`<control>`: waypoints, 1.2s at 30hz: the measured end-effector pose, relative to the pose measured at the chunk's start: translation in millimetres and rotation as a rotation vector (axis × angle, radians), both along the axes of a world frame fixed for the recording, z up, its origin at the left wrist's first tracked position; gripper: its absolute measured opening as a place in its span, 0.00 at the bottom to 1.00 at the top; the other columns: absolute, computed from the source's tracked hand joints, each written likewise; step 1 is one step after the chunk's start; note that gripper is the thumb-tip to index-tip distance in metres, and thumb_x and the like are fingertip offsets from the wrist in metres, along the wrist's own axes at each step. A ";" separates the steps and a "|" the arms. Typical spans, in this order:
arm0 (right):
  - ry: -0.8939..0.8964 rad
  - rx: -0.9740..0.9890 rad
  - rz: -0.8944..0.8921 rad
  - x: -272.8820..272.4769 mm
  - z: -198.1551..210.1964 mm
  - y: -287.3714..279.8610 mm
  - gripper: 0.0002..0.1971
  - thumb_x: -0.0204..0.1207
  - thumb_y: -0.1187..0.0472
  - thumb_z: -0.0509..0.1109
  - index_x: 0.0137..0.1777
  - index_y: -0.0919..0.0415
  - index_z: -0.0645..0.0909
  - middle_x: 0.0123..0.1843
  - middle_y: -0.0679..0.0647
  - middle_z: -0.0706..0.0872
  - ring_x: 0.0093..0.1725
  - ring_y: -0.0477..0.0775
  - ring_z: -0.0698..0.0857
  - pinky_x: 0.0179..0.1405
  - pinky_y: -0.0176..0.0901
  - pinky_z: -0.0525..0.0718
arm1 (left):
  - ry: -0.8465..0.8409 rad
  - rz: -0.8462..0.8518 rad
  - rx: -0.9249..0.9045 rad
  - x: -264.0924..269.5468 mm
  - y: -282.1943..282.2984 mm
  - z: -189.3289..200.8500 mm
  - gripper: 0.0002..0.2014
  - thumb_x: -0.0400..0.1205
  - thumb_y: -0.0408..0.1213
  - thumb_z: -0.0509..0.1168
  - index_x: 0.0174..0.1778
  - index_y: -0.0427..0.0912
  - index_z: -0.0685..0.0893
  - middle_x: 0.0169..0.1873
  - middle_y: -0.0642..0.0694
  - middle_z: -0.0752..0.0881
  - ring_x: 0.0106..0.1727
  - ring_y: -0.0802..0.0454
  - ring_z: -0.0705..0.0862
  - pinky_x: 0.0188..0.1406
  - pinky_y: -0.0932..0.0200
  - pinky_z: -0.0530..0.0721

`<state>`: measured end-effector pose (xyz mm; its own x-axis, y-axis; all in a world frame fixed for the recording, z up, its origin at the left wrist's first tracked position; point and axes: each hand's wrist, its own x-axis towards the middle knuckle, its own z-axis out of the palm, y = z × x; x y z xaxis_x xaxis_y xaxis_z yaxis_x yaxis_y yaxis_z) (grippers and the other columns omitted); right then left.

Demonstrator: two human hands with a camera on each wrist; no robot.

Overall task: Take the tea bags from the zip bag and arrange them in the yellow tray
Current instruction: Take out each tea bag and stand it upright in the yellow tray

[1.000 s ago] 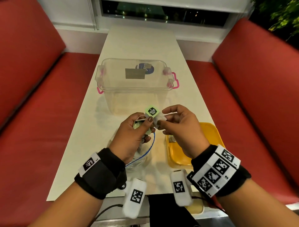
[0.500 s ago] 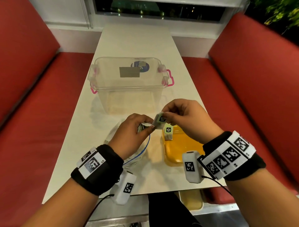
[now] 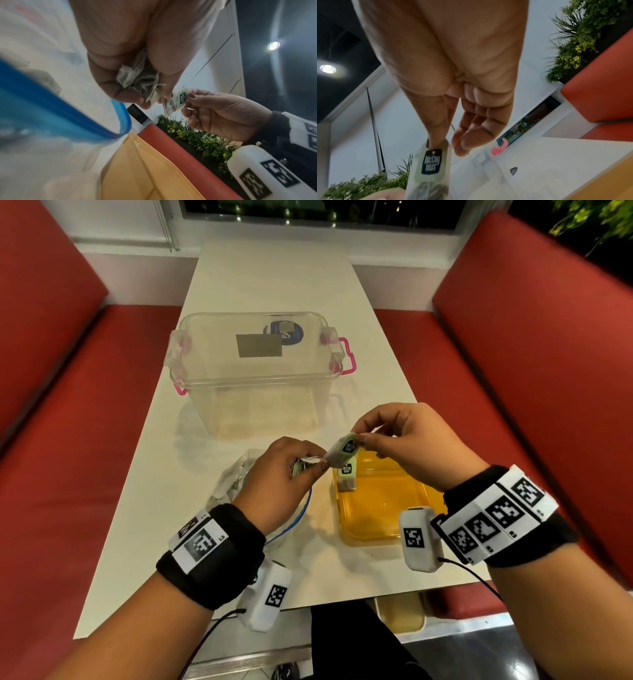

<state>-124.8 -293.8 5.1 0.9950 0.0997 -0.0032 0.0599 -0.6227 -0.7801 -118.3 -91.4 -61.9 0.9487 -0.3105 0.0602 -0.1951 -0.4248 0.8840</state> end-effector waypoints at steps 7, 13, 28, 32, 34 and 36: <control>-0.033 -0.126 0.039 10.9 7.4 -6.5 0.02 0.73 0.63 0.76 0.45 0.58 0.89 0.37 0.52 0.91 0.36 0.47 0.89 0.41 0.38 0.88 | -0.061 0.002 0.033 3.5 -5.6 -4.3 0.06 0.81 0.41 0.69 0.50 0.57 0.85 0.47 0.60 0.78 0.52 0.58 0.80 0.52 0.67 0.77; 0.042 -0.365 0.124 26.2 9.6 -10.3 0.03 0.74 0.62 0.75 0.43 0.53 0.87 0.33 0.44 0.87 0.32 0.40 0.83 0.32 0.28 0.77 | 0.044 0.062 -0.053 2.2 -1.8 -11.4 0.11 0.82 0.43 0.67 0.60 0.55 0.83 0.54 0.52 0.82 0.52 0.53 0.86 0.54 0.48 0.86; 0.290 -0.821 0.296 65.3 -51.7 19.4 0.01 0.73 0.61 0.75 0.44 0.57 0.87 0.39 0.47 0.83 0.41 0.49 0.80 0.40 0.39 0.75 | 0.293 0.180 -0.407 -12.6 9.5 -0.3 0.12 0.84 0.36 0.65 0.62 0.49 0.76 0.46 0.46 0.89 0.41 0.54 0.88 0.33 0.63 0.82; 0.281 -0.821 0.295 66.3 -53.2 22.3 0.05 0.74 0.62 0.74 0.48 0.59 0.87 0.41 0.48 0.84 0.42 0.48 0.80 0.37 0.36 0.74 | 0.300 0.178 -0.426 -13.7 12.3 0.4 0.12 0.83 0.36 0.66 0.62 0.48 0.76 0.46 0.45 0.89 0.40 0.55 0.88 0.33 0.64 0.82; 0.268 -0.822 0.283 66.3 -52.5 21.2 0.05 0.74 0.63 0.74 0.49 0.60 0.88 0.45 0.51 0.87 0.45 0.50 0.83 0.41 0.38 0.76 | 0.309 0.173 -0.438 -13.8 12.5 0.1 0.13 0.83 0.36 0.66 0.62 0.48 0.76 0.46 0.43 0.89 0.40 0.55 0.88 0.33 0.63 0.83; 0.237 -0.808 0.259 65.3 -49.1 18.6 0.06 0.74 0.63 0.74 0.50 0.59 0.88 0.49 0.52 0.87 0.49 0.53 0.84 0.45 0.40 0.77 | 0.326 0.158 -0.448 -14.1 12.8 -0.5 0.14 0.83 0.37 0.67 0.63 0.47 0.75 0.46 0.42 0.89 0.40 0.54 0.88 0.33 0.63 0.83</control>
<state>-59.5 -275.2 -44.0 0.9058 0.2000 -0.3735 0.1681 -0.9789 -0.1163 -132.4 -78.7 -62.4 0.9731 -0.1751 -0.1497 0.1526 0.0032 0.9883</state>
